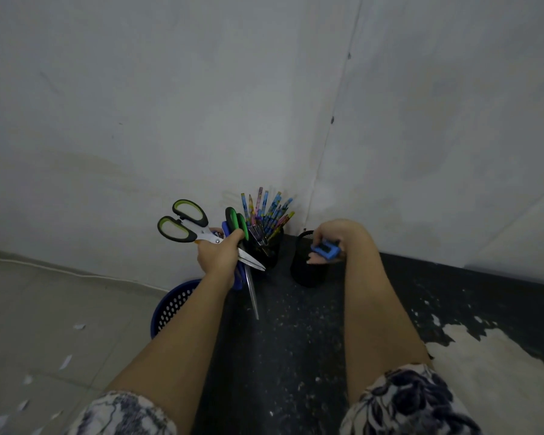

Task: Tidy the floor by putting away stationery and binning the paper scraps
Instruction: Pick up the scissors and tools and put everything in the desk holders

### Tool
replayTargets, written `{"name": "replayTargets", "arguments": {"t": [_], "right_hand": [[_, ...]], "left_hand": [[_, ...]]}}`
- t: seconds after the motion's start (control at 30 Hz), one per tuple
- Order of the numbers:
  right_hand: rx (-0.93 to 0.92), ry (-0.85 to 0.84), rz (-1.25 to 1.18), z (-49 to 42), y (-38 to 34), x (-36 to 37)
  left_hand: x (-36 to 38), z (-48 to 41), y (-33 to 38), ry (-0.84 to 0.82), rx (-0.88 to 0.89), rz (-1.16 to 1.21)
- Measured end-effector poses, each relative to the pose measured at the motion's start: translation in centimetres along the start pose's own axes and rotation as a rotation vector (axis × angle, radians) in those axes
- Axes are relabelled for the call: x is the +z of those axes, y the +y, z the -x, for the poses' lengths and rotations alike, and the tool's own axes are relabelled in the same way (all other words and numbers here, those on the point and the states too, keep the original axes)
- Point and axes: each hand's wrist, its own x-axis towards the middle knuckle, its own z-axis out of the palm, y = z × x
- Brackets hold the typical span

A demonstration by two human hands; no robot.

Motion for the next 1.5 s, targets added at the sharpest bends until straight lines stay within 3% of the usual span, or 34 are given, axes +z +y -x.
{"name": "replayTargets", "arguments": {"t": [0.13, 0.33, 0.43, 0.5, 0.6, 0.67, 0.8, 0.97, 1.07, 1.2, 1.3, 1.5], "right_hand": [[-0.081, 0.017, 0.173, 0.3, -0.4, 1.2], [-0.247, 0.130, 0.169, 1.0, -1.1, 3.1], [-0.646, 0.376, 0.264, 0.6, -0.8, 4.6], [-0.817, 0.255, 0.235, 1.0, -0.4, 6.6], [-0.665, -0.125, 0.204, 1.0, 0.4, 9.4], [-0.633, -0.206, 0.159, 0.0, 1.0, 10.4], [-0.715, -0.163, -0.046, -1.5, 1.7, 10.0], [-0.826, -0.083, -0.151, -0.2, 1.4, 7.4], [-0.947, 0.200, -0.311, 1.5, 0.2, 4.1], [-1.156, 0.491, -0.279, 3.2, -1.4, 0.6], [-1.159, 0.502, -0.152, 2.3, -1.3, 0.4], [-0.938, 0.338, 0.112, -2.0, 1.9, 1.5]], "left_hand": [[0.0, 0.4, 0.0, -0.001, 0.034, -0.027], [-0.9, 0.0, -0.4, -0.033, 0.096, -0.051], [-1.7, -0.1, -0.3, -0.089, 0.128, -0.040], [-2.1, 0.0, -0.2, -0.152, 0.140, -0.026], [-2.3, 0.8, 0.2, -0.280, 0.198, -0.036], [-2.2, 1.1, 0.5, -0.404, 0.249, -0.055], [-2.1, 1.3, 0.7, -0.613, 0.290, -0.076], [-1.4, 2.3, 0.8, -0.733, 0.266, -0.078], [-1.3, 2.7, 0.4, -0.694, 0.223, -0.164], [-0.9, 2.3, -0.6, -0.621, 0.180, -0.290], [-0.3, 2.1, -1.3, -0.575, 0.172, -0.351], [0.3, 2.4, -1.9, -0.609, 0.221, -0.426]]}}
